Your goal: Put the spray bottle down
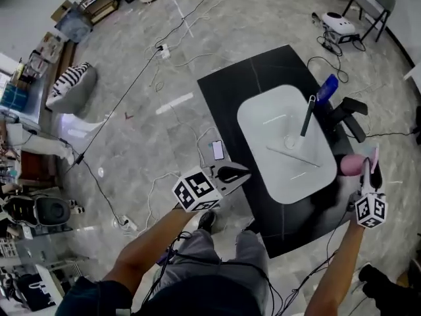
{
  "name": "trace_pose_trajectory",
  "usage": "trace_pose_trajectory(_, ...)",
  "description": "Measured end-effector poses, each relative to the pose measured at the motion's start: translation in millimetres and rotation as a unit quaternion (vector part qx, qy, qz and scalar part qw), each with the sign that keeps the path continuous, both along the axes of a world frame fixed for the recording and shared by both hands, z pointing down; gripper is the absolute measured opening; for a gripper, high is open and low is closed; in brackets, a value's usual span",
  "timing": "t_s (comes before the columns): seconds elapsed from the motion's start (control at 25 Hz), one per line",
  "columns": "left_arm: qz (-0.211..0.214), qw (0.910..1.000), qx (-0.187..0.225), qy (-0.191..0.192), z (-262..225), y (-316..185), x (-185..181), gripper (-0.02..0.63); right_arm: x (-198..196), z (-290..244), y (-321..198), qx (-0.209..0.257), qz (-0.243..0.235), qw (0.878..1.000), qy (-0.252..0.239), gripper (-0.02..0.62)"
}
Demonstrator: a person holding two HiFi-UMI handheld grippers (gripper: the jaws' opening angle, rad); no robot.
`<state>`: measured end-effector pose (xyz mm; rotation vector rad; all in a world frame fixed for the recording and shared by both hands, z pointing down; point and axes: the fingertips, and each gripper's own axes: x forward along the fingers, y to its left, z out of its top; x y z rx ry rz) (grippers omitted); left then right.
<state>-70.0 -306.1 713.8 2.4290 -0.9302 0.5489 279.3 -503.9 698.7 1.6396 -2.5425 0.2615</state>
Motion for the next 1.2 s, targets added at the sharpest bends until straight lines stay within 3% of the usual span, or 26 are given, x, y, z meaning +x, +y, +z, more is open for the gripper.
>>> trace_pose_trajectory(0.2,-0.002,0.9997,0.013,-0.018,-5.3,8.0,-25.9,0.005,4.4,1.5,7.4,0.002,0.009,1.000,0.011,0.170)
trace_pose_trajectory(0.44,-0.014,0.9991,0.031,-0.027,-32.0,30.9,-57.4,0.005,-1.3,-32.2,27.4,0.016,0.015,1.000,0.022,0.184)
trace_pose_trajectory(0.84,-0.008,0.9958,0.089,-0.016,-124.3,67.1,-81.5,0.005,5.6,-147.9,95.3,0.053,0.096,0.994,0.020,0.184)
trace_pose_trajectory(1.0,0.004,0.9920,0.126,-0.010,-172.6,80.7,-85.2,0.005,-7.6,-215.9,144.0,0.077,0.093,0.993,-0.014,0.068)
trace_pose_trajectory(1.2,0.021,0.9859,0.166,-0.001,-225.3,104.6,-86.7,0.005,-52.2,-281.3,212.7,0.087,0.042,0.995,-0.037,0.012)
